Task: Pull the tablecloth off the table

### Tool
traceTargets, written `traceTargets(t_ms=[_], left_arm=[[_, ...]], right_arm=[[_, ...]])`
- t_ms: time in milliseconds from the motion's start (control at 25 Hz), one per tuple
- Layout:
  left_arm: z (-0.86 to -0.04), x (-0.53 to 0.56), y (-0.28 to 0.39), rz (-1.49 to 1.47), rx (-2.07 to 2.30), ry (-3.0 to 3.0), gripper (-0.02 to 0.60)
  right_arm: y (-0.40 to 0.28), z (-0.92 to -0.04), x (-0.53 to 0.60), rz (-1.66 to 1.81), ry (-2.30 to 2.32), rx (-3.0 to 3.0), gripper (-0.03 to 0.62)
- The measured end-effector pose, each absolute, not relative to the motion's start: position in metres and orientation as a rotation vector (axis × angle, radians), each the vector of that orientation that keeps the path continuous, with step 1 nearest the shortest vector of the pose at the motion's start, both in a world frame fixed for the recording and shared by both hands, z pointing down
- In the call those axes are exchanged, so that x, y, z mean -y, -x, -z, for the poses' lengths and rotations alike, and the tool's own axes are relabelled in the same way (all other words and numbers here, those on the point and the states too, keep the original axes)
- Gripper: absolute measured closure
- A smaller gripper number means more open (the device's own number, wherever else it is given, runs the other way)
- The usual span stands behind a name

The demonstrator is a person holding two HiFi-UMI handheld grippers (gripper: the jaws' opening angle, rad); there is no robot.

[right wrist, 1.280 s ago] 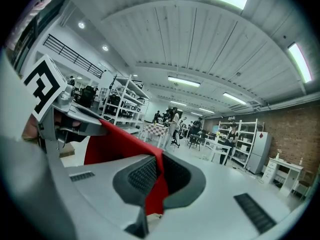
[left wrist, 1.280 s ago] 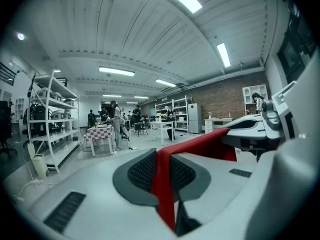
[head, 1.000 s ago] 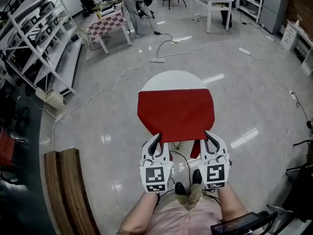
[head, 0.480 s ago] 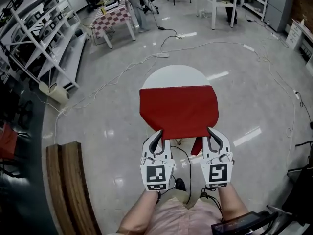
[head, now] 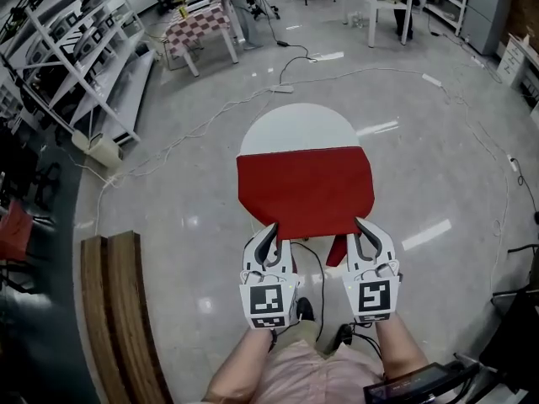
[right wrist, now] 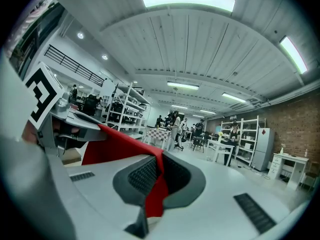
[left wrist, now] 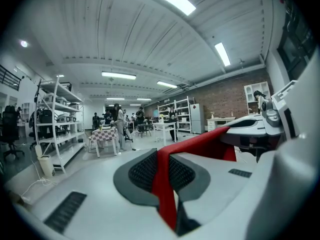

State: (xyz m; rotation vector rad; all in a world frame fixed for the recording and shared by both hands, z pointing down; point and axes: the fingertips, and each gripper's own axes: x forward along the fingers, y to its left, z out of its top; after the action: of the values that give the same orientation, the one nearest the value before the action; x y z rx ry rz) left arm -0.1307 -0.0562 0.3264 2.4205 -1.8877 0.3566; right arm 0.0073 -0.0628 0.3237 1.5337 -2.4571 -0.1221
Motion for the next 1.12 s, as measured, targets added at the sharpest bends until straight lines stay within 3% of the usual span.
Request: traceTargets(t_ms=[1120], left_arm=[[-0.309, -0.039, 0.08, -0.329, 1.979, -2.365, 0.532]], right_arm=[[-0.058, -0.305, -0.021, 0.153, -1.478, 2.531, 0.569]])
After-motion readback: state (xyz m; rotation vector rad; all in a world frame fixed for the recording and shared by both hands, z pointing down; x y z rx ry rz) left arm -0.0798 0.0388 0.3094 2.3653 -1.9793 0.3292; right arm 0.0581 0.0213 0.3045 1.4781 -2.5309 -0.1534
